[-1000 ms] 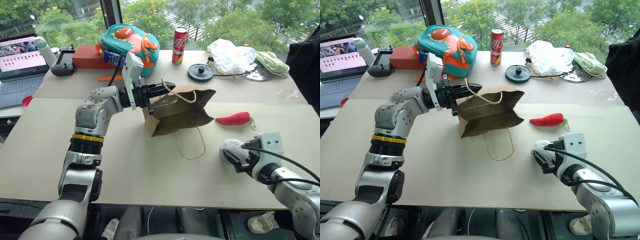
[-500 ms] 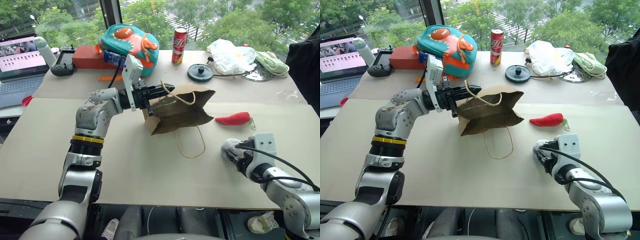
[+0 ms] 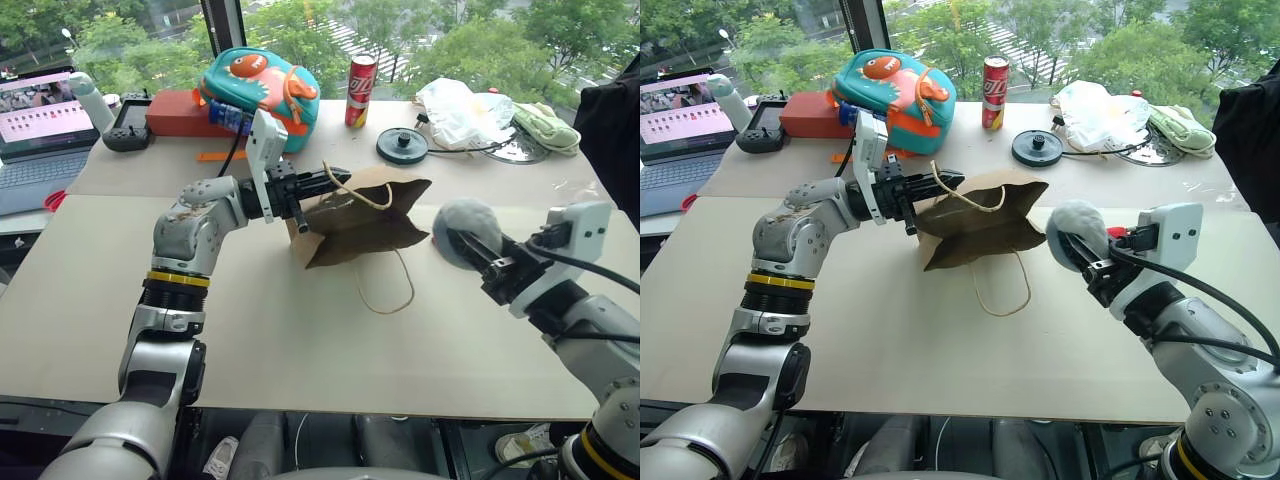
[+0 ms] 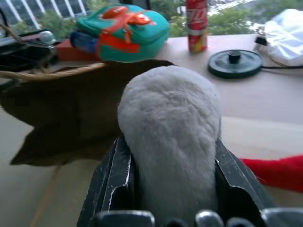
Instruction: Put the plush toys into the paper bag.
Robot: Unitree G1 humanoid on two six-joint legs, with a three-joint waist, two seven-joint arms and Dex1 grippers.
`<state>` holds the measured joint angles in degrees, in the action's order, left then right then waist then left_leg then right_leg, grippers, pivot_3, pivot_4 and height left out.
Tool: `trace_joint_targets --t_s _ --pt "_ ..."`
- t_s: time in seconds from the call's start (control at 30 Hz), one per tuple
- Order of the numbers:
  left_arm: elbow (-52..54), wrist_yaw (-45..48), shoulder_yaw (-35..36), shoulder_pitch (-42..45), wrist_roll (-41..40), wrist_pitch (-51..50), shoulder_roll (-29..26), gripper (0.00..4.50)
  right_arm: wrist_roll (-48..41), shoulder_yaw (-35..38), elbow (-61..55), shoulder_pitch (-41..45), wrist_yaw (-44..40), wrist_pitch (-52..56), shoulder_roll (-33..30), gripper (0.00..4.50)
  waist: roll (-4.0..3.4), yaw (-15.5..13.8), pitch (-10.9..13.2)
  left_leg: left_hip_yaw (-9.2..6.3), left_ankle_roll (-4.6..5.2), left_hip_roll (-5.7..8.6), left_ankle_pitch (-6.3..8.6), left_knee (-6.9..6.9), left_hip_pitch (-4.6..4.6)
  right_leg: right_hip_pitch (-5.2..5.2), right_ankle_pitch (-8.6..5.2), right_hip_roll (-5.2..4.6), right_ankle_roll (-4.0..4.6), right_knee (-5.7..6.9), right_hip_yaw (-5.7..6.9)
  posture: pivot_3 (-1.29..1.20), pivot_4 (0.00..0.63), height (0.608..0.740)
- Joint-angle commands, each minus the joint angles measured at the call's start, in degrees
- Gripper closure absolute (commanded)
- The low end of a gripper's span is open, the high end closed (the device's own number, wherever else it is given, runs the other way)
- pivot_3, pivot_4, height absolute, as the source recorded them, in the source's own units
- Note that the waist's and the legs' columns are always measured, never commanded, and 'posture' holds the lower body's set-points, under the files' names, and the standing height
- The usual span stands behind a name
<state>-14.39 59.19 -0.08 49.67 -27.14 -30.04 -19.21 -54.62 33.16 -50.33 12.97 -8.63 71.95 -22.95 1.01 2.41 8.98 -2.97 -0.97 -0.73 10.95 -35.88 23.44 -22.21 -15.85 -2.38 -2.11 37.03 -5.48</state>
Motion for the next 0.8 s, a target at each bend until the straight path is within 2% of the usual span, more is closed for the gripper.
trace_joint_targets --t_s 0.03,0.2,0.43,0.63,0.77,0.8 --pt "0.74 -0.32 1.13 2.08 -1.38 -0.3 0.23 4.5 -3.32 -7.25 -2.07 3.52 4.45 1.73 0.35 2.75 0.0 0.04 0.0 0.0 0.0 0.0 0.0 0.0 0.0 0.0 0.0 0.0 0.0 -0.01 0.0 0.0 0.15 0.739" --pt "0.71 -0.69 1.62 2.54 -1.99 -1.59 0.61 4.5 1.75 -17.96 2.02 9.05 9.65 1.26 1.51 2.75 0.0 0.2 0.0 0.0 0.0 -0.02 0.0 -0.01 -0.03 -0.04 0.0 0.02 0.0 0.04 0.0 0.0 0.15 0.739" --pt "1.17 -0.71 1.15 2.49 -2.63 -2.03 0.91 4.5 12.25 -32.3 11.73 17.93 11.14 -1.3 2.27 2.75 -0.01 0.16 -0.01 0.0 0.0 -0.01 0.0 0.0 0.01 -0.08 0.0 0.01 0.01 0.02 0.0 0.0 0.15 0.739" --pt "2.16 -0.82 0.72 2.14 -3.08 -2.55 1.26 4.5 19.52 -37.61 21.73 24.22 11.15 -4.29 6.27 2.75 -0.01 0.2 -0.01 -0.01 0.0 -0.01 0.0 0.01 0.02 -0.1 0.01 0.01 0.01 0.04 0.03 0.0 0.15 0.739" --pt "2.2 -0.8 0.7 2.12 -3.07 -2.57 1.18 4.5 22.22 -37.88 23.71 25.78 10.78 -5.07 8.19 1.67 -0.02 0.1 -0.01 -0.02 0.0 -0.01 0.0 0.01 0.09 -0.15 0.02 0.0 0.03 0.06 0.03 0.0 0.15 0.739" --pt "2.22 -0.82 0.69 2.1 -3.06 -2.53 1.2 4.5 22.74 -38.04 23.87 25.85 10.5 -5.29 8.45 1.26 -0.02 0.06 -0.01 -0.05 0.0 -0.01 0.0 0.01 0.1 -0.15 0.02 0.0 0.03 0.06 0.05 0.0 0.15 0.739"
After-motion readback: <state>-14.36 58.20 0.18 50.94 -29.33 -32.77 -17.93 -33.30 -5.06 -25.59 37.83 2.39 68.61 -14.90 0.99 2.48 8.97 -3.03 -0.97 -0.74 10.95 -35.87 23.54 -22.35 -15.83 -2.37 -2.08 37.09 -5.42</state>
